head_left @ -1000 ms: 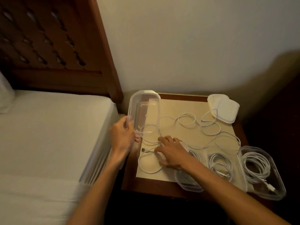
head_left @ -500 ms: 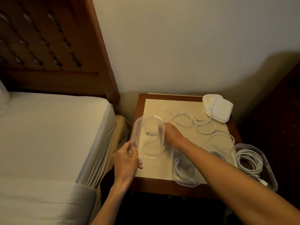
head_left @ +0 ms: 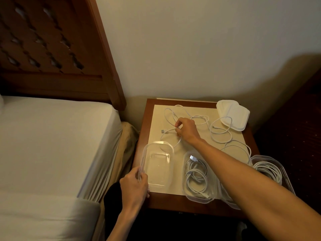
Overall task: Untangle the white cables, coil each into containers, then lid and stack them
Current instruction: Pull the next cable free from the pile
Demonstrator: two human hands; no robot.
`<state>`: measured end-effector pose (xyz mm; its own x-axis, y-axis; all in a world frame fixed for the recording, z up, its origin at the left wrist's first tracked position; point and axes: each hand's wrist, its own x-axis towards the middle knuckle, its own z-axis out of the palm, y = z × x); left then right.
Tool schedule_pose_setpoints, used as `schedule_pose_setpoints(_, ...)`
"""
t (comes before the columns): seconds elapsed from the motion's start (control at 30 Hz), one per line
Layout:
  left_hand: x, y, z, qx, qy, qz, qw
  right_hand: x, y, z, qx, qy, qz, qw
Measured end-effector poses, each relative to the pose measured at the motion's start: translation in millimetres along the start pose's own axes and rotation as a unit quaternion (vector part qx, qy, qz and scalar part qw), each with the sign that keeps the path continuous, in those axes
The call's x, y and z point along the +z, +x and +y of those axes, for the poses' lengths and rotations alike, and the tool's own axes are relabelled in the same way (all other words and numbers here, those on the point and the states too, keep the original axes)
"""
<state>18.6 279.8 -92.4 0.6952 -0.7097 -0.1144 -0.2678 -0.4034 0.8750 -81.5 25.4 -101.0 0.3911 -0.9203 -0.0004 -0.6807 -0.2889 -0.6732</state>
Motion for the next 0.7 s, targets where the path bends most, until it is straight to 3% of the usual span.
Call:
schedule_pose_setpoints(0.13,2.8,-5.5,-1.1,0.003,-0.002,-0.003,1.0,-2.0,-3.0,-1.8,0.019,0.008,0.016,1.0)
schedule_pose_setpoints(0.23,3.3,-9.0,-2.0,-0.007,0.016,-0.005,1.0,-5.0,-6.0,-6.2,0.09,0.09,0.012,0.992)
schedule_pose_setpoints(0.33,-3.6,-7.3,0.2,0.014,0.188,-0.015,0.982,-6.9,-2.0,-12.9,0.211,0.155,-0.029,0.965)
schedule_pose_setpoints(0.4,-10.9,-1.8,13.5,0.027,0.285,0.03,0.958,-14.6,-2.2,-22.7,0.284,0.197,-0.063,0.936)
schedule_pose_setpoints(0.5,-17.7,18.9,47.2,0.094,0.221,0.064,0.969,-31.6,-5.0,-41.8,0.314,0.359,-0.11,0.872)
schedule_pose_setpoints(0.57,-12.3,39.4,70.6,0.15,0.148,0.022,0.977,-45.4,-5.6,-54.3,0.302,0.444,-0.121,0.835)
schedule_pose_setpoints(0.7,11.8,80.6,115.0,0.236,0.119,-0.101,0.959,-81.6,0.5,-77.3,0.248,0.518,-0.106,0.811)
